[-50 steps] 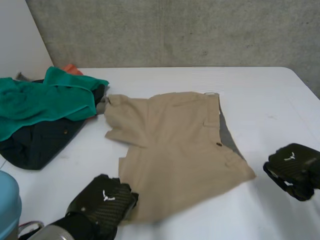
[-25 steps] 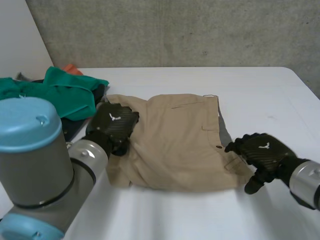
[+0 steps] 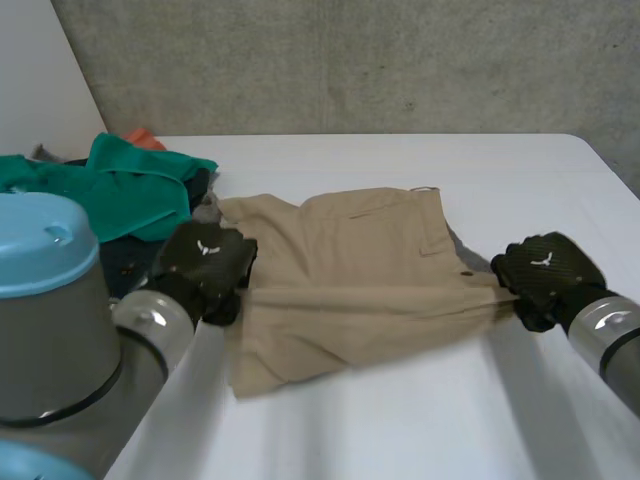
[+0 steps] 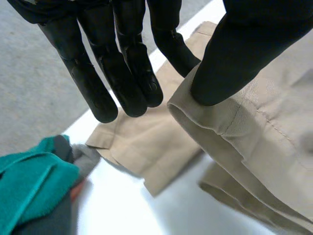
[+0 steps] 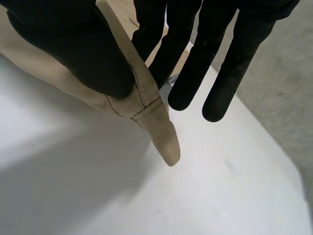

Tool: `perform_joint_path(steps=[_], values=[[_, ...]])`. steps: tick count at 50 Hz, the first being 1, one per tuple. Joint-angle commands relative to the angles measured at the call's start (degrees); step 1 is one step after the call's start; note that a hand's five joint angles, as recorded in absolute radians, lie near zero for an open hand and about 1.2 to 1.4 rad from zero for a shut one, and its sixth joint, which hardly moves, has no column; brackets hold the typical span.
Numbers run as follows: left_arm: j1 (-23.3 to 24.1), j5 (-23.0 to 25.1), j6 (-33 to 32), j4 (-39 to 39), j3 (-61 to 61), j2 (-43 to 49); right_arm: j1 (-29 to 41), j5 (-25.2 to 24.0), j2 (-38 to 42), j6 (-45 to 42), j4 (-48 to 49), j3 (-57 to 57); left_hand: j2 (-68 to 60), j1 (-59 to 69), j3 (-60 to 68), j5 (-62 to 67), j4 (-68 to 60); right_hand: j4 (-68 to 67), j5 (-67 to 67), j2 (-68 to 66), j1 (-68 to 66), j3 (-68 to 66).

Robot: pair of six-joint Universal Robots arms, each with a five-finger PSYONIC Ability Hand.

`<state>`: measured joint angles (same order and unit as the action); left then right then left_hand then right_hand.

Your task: Fold the laundry.

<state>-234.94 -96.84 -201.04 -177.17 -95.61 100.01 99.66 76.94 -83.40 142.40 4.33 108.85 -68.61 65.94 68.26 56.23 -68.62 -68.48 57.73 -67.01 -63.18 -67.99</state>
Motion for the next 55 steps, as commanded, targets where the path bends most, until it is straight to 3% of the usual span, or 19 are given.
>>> perform_joint_path(steps=[1,7,13,16,20,25,32,40,41,42,43,44,48,55], values=[[2.99,1.38,0.12,10.86,-3.88,-8.49,-1.75,-1.0,-9.14,-7.13,-14.85,-1.53,-11.39,14.06,11.74,13.77,-11.38,-11.52,12.27,-12.99,-16.82,-12.01],[6.33,2.53,0.12,15.98,-4.94,-12.73,-2.54,-1.62,-19.86,-13.62,-27.25,-5.31,-11.39,14.06,11.74,13.77,-11.38,-11.52,12.27,-12.99,-16.82,-12.01],[5.99,2.27,-0.58,12.66,-3.28,-10.46,-3.16,-1.53,-20.14,-16.89,-27.71,-6.46,-11.39,14.06,11.74,13.77,-11.38,-11.52,12.27,-12.99,-16.82,-12.01],[5.46,2.18,-1.54,6.35,-0.65,-5.29,-2.46,-1.36,-14.1,-16.71,-25.52,-8.03,-11.39,14.06,11.74,13.77,-11.38,-11.52,12.27,-12.99,-16.82,-12.01],[3.0,2.18,-4.88,-2.54,3.4,1.23,0.17,-0.13,0.03,-15.84,-18.94,-14.78,-11.39,14.06,11.74,13.77,-11.38,-11.52,12.27,-12.99,-16.82,-12.01],[0.8,2.09,-11.73,-14.84,13.49,13.08,2.29,2.07,9.38,-13.03,-11.73,-23.14,-11.39,14.06,11.74,13.77,-11.38,-11.52,12.27,-12.99,-16.82,-12.01],[-1.83,2.27,-19.12,-25.22,29.31,28.98,3.87,2.51,23.44,-11.62,4.17,-33.96,-11.39,14.06,11.74,13.77,-11.38,-11.52,12.27,-12.99,-16.82,-12.01],[-3.6,2.97,-19.74,-32.96,40.49,41.74,4.58,2.69,35.84,-10.65,23.61,-40.03,-11.39,14.06,11.74,13.77,-11.38,-11.52,12.27,-12.99,-16.82,-12.01],[-3.6,3.23,-19.83,-33.84,40.67,42.37,4.92,2.95,36.8,-10.65,24.66,-40.2,0.91,1.76,-0.56,1.47,0.92,7.07,-6.32,5.6,1.77,6.58],[-3.51,3.32,-19.83,-34.81,40.59,42.64,5.62,3.47,38.55,-10.82,26.24,-40.73,22.35,-19.68,-22.0,-19.97,22.36,58.48,-57.73,57.01,53.18,57.99],[-3.42,3.41,-19.74,-35.86,40.33,42.73,5.8,3.65,39.01,-10.91,26.34,-40.82,44.55,-41.88,-44.2,-42.17,44.55,58.48,-57.73,57.01,53.18,57.99],[-3.16,3.93,-19.92,-38.05,39.28,42.73,6.07,4.0,39.36,-10.91,26.52,-40.91,57.59,-54.92,-57.24,-55.21,57.6,58.48,-57.73,57.01,53.18,57.99],[-2.19,3.94,-19.65,-42.72,34.8,40.28,6.6,6.55,37.79,-10.21,24.95,-39.86,58.61,-55.94,-58.26,-56.23,58.62,58.48,-57.73,57.01,53.18,57.99],[-1.23,3.41,-19.31,-44.31,24.79,31.93,5.72,7.7,28.04,-2.84,7.38,-33.97,58.61,-55.94,-58.26,-56.23,58.62,58.48,-57.73,57.01,53.18,57.99]])
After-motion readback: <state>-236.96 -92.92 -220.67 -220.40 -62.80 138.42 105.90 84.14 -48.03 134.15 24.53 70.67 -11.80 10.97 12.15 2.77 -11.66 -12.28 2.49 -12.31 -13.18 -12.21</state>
